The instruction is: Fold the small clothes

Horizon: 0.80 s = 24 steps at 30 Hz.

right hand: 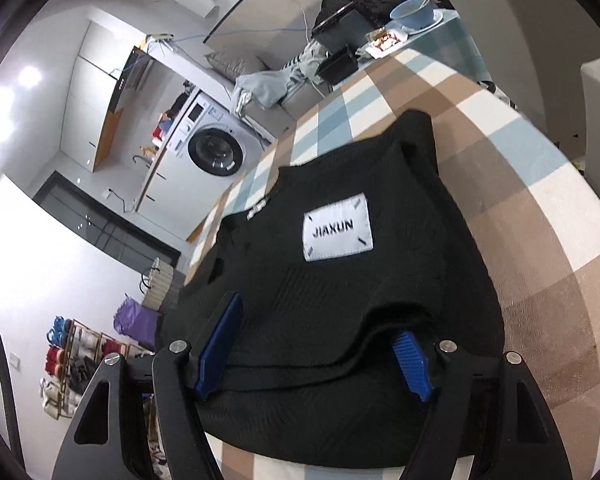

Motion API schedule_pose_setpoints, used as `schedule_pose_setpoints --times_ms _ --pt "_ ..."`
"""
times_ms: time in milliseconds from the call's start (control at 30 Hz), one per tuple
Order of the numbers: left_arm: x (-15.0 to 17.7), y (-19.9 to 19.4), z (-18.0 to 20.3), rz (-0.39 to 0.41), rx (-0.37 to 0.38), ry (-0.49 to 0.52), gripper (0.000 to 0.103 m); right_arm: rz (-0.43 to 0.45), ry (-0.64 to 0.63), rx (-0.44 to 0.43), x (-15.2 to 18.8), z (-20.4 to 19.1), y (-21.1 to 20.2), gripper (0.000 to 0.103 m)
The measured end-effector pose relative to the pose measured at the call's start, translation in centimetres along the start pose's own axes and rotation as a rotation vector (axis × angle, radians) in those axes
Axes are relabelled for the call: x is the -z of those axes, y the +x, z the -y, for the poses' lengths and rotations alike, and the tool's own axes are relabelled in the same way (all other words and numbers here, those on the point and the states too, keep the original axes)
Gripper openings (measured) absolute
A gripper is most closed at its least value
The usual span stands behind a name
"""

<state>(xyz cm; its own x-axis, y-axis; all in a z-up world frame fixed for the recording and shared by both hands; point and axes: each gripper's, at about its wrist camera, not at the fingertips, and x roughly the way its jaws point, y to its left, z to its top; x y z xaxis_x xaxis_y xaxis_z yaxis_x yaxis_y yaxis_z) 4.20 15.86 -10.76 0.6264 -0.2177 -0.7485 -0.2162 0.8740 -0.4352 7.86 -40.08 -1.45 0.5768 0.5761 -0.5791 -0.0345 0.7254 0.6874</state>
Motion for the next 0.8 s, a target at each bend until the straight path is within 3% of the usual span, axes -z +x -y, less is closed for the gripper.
schedule_pose_setpoints --times_ms 133,233,467,533,667,800 --pt "-0.2 0.4 -1.3 -0.044 0.086 -0.073 0.062 -0.010 0.012 0.000 0.3 0.6 0.4 0.074" --pt "-0.9 1.3 -2.4 -0.052 0.101 -0.142 0.062 -0.011 0.014 -0.004 0.4 0.7 0.5 0.074" --pt "-2.9 3.3 -1.7 0.089 0.008 -0.175 0.067 -0.011 0.007 0.002 0.4 0.5 0.6 0.074" --pt "-3.3 3.1 -1.5 0.118 0.022 -0.186 0.066 -0.007 0.015 -0.006 0.3 0.5 0.6 0.074" --pt "-4.0 2.3 -0.9 0.176 0.097 -0.172 0.060 0.016 0.018 -0.018 0.1 0.8 0.2 0.074" --pt "-5.1 3.1 -0.8 0.161 0.084 -0.174 0.047 0.037 0.026 -0.025 -0.4 1.2 0.0 0.071"
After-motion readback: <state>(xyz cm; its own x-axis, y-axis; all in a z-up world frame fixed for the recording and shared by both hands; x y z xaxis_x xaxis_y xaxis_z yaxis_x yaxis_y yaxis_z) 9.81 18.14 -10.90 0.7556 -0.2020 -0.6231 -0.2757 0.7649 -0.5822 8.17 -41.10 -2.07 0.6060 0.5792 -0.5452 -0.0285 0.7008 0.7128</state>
